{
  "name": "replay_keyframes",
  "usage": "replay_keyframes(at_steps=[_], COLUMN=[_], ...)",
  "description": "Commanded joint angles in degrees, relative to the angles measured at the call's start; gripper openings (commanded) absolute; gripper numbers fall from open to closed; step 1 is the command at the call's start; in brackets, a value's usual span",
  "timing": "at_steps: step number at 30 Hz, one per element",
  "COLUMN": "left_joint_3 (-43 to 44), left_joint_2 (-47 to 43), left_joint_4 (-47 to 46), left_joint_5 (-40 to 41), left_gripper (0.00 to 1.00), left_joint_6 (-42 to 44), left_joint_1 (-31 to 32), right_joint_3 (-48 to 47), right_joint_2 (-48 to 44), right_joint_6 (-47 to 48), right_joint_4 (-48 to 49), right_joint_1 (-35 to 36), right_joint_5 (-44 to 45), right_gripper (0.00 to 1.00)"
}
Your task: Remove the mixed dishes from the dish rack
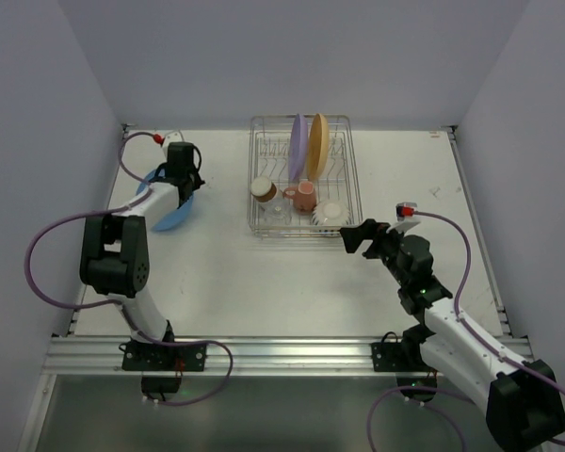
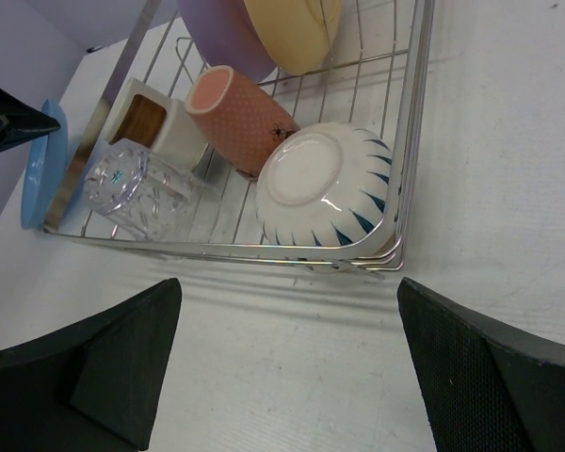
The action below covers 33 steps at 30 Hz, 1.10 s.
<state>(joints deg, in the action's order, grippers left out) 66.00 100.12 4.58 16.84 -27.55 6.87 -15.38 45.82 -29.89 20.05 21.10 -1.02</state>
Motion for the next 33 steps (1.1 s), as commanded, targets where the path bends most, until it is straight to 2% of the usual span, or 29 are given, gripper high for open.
replay_keyframes(at_steps=[1,6,14,23,26,33], left_joint_3=[3.7,4.1,6.5,12.0,11.9,15.9], left_joint_2=[1.7,2.7,5.5,13.3,13.6,16.9], left_joint_4=[0.3,0.5,1.3,5.2,5.0,8.8], left_joint_5=[3.5,3.2,-1.9,-5.2,-4.5,3.5], left_gripper=[0.0,0.0,0.0,0.0,0.0,0.0], left_joint_6=[2.9,3.7,6.4,7.2,7.3,9.7], left_joint_1=[-0.1,0.0,0.0,0.1,0.7,5.2], right_joint_3=[-2.7,-3.1,-3.2,-3.3,-3.3,-3.3], right_joint_2=[0.9,1.7,1.9,1.7,1.5,1.5], right_joint_6=[0.5,0.4,0.4,0.2,0.3,0.2], right_joint_4=[0.1,0.0,0.1,-0.5,-0.5,-0.6], right_joint_1=[0.2,0.2,0.2,0.2,0.2,0.2], right_joint_5=[0.3,0.1,0.9,0.9,0.9,0.9], right_gripper=[0.99,0.99,0.99,0.99,0.99,0.99])
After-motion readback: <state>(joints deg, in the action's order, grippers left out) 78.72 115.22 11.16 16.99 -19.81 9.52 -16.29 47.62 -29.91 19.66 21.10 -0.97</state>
